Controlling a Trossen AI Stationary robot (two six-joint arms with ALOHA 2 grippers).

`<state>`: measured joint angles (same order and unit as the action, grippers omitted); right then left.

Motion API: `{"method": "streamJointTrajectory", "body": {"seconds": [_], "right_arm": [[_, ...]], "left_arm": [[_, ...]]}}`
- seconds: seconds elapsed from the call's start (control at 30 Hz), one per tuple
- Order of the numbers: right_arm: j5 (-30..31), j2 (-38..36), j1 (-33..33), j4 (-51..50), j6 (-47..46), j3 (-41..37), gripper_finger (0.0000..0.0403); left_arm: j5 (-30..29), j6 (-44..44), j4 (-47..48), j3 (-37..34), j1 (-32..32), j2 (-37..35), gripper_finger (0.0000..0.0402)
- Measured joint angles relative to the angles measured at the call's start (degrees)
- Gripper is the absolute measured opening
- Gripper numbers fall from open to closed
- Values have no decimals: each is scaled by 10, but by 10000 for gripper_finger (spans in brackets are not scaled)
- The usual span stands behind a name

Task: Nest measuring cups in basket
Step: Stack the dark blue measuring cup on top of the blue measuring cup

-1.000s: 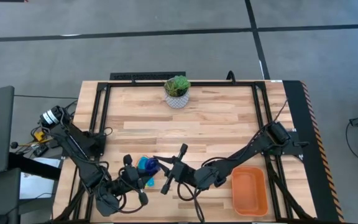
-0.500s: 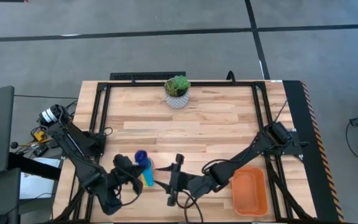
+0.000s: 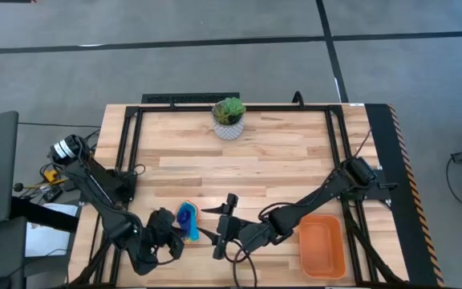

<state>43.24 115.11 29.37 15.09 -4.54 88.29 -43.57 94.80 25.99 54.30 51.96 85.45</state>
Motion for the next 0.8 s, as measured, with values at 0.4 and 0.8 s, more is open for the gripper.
{"method": "streamJointTrajectory", "body": {"seconds": [0.4,0.8], "right_arm": [[0,0,2,-9,-2,0,269],[0,0,-3,-16,-17,0,269]], "left_arm": [[18,-10,-186,-127,-3,-69,0],[153,-33,-242,-173,-50,-117,2]]}}
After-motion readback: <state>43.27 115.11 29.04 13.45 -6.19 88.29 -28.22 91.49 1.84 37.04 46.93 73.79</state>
